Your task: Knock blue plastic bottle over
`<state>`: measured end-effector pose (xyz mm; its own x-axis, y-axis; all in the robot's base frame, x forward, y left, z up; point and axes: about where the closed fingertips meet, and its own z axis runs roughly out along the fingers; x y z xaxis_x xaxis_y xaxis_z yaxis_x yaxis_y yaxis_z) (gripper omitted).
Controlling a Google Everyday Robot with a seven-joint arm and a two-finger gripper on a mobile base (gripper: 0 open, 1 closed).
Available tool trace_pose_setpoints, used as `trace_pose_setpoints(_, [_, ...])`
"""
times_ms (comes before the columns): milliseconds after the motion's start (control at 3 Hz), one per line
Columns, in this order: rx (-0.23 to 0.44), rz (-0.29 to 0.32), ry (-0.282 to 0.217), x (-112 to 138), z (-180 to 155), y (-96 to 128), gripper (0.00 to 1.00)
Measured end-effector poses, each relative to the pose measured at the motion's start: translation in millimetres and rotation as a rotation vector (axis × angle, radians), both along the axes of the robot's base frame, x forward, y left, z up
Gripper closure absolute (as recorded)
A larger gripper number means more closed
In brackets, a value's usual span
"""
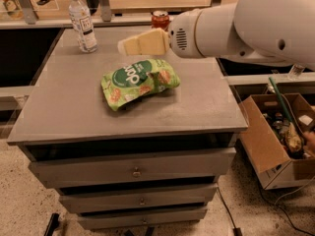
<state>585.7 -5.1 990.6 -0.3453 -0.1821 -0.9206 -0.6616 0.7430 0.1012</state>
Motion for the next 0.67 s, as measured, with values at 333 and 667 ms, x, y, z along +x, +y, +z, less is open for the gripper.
trace_pose_setpoints(333, [-0.006,0.041,-0.034,30.0,-2.0,8.1,0.0])
trace_pose_setpoints(667, [-0.008,0.065,-0.075,53.0,-4.9,19.5,0.0])
